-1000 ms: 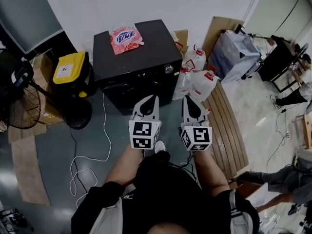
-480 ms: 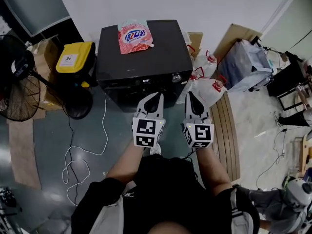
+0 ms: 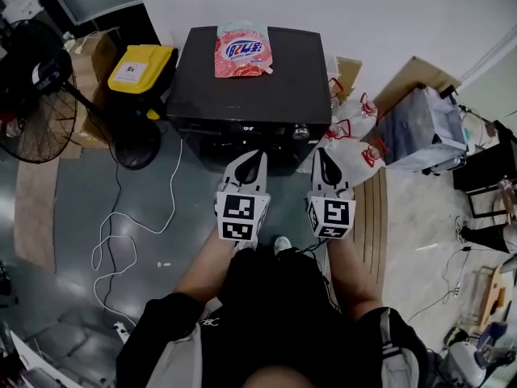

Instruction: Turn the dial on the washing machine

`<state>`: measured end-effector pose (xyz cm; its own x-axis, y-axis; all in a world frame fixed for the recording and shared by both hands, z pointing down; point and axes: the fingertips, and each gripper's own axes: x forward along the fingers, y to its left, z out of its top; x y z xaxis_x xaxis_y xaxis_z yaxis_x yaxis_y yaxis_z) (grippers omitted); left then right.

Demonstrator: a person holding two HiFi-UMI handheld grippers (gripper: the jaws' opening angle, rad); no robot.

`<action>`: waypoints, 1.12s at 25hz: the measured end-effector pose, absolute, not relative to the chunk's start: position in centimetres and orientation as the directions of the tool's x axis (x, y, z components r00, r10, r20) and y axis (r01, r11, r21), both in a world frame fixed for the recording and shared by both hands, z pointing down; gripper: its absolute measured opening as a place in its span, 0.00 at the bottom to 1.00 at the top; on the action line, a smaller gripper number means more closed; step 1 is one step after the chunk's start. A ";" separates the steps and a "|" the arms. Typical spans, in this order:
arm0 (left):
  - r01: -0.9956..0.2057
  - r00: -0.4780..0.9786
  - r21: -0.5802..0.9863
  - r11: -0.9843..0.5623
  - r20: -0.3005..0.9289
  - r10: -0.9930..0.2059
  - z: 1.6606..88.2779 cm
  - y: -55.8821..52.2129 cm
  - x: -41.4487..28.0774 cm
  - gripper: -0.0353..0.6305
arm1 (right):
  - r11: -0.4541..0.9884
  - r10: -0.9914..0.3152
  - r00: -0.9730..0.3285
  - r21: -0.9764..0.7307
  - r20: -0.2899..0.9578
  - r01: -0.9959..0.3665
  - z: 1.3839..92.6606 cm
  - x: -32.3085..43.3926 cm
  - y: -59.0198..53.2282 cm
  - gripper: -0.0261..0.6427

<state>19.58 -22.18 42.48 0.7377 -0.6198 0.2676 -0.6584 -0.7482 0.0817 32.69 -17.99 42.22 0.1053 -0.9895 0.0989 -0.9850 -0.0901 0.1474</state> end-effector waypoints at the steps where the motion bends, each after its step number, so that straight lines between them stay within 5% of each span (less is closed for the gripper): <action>1: -0.679 0.720 0.082 -0.730 0.271 -0.639 42.6 -22.2 19.6 0.07 | -0.070 -0.991 0.087 0.154 0.102 -0.986 42.3 33.1 -18.2 0.05; 4: -0.735 0.665 0.085 -0.672 0.285 -0.691 42.7 -22.0 19.9 0.07 | 0.011 -0.994 0.013 0.208 0.113 -0.978 42.7 34.0 -18.8 0.06; 11: -0.836 0.541 0.110 -0.537 0.327 -0.775 44.8 -19.9 19.6 0.07 | 0.276 -0.957 -0.205 0.436 0.203 -0.857 45.8 33.9 -20.2 0.28; 19: -0.878 0.470 0.113 -0.466 0.390 -0.792 48.0 -18.1 17.6 0.07 | 0.494 -0.869 -0.337 0.673 0.362 -0.551 51.9 31.8 -21.6 0.34; 28: -0.887 0.452 0.125 -0.444 0.427 -0.783 51.5 -19.0 15.7 0.07 | 0.584 -0.793 -0.315 0.799 0.522 -0.146 59.7 32.5 -23.5 0.35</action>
<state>15.68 -18.99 51.51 0.4524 -0.7829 0.4271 -0.8871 -0.4444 0.1250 32.46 -23.46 59.70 -0.3149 -0.7927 0.5219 -0.1465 0.5839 0.7985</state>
